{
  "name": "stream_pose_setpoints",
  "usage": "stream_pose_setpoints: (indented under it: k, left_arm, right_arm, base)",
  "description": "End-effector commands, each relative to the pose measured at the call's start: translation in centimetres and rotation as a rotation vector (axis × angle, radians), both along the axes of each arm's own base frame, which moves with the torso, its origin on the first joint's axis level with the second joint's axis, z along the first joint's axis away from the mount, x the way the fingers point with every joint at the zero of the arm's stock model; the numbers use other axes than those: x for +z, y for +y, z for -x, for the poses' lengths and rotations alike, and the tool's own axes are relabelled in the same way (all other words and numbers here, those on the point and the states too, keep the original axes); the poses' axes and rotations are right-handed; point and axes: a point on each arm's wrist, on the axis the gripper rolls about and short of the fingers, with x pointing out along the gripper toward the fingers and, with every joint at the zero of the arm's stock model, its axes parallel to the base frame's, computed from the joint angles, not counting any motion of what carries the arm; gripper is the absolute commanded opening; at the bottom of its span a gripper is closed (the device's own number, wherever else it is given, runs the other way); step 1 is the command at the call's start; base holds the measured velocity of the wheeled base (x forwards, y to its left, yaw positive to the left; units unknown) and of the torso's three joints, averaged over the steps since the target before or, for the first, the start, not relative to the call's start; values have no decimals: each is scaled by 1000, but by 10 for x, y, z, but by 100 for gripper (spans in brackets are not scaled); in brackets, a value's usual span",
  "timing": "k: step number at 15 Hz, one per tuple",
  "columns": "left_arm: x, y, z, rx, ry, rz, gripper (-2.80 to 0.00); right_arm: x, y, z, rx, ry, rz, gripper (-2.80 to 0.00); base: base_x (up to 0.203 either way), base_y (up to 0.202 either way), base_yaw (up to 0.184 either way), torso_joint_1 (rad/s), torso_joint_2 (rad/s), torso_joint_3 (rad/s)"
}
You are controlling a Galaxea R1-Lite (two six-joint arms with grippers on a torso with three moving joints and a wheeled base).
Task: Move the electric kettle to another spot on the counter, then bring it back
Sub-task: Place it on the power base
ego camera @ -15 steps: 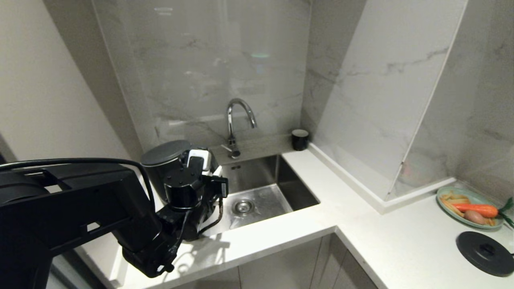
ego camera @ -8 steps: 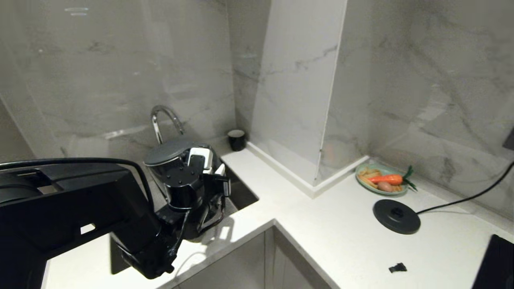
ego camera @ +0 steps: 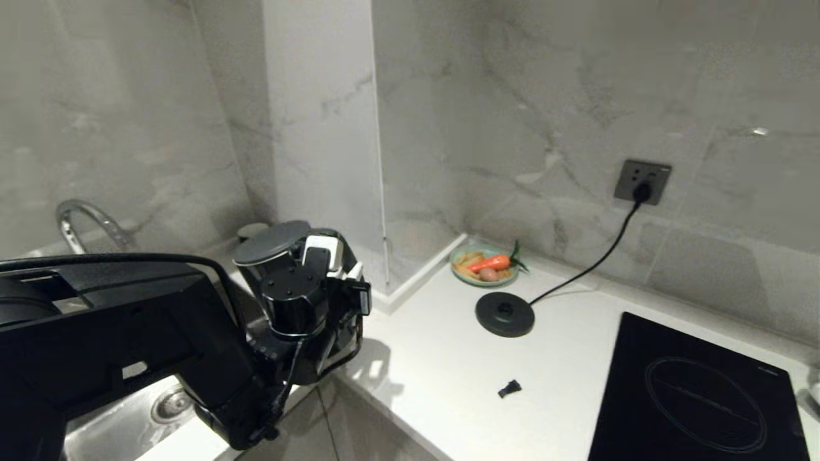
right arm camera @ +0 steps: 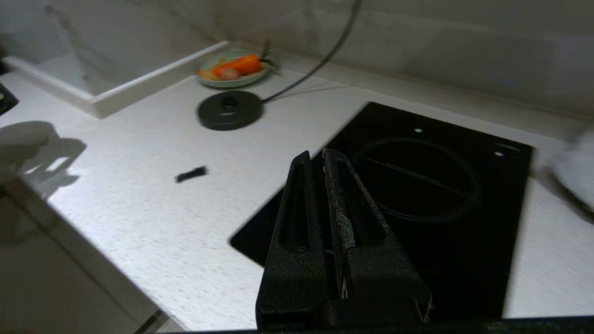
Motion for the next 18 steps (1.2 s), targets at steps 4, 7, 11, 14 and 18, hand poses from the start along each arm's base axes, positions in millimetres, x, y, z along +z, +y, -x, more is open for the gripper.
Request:
stream_pose_setpoints:
  k: [4, 7, 11, 14, 18]
  left_arm:
    - [1, -5, 3, 2, -7, 4, -280]
    - [1, 1, 0, 22, -6, 4, -280]
    - [-2, -18, 17, -49, 9, -5, -280]
    - [-4, -36, 27, -102, 10, -6, -280]
    - [-2, -61, 31, -161, 2, -3, -280]
  right_arm:
    - [0, 0, 0, 0, 1, 0, -280]
    - [0, 0, 0, 0, 1, 0, -280]
    - [0, 0, 0, 0, 2, 0, -280]
    - [0, 0, 0, 0, 1, 0, -280]
    - [0, 0, 0, 0, 1, 0, -280]
  base:
    - [8, -1, -141, 0, 3, 5]
    - [0, 0, 0, 0, 0, 0]
    - [0, 0, 0, 0, 0, 0]
    - [0, 0, 0, 0, 0, 0]
    - [0, 0, 0, 0, 0, 0]
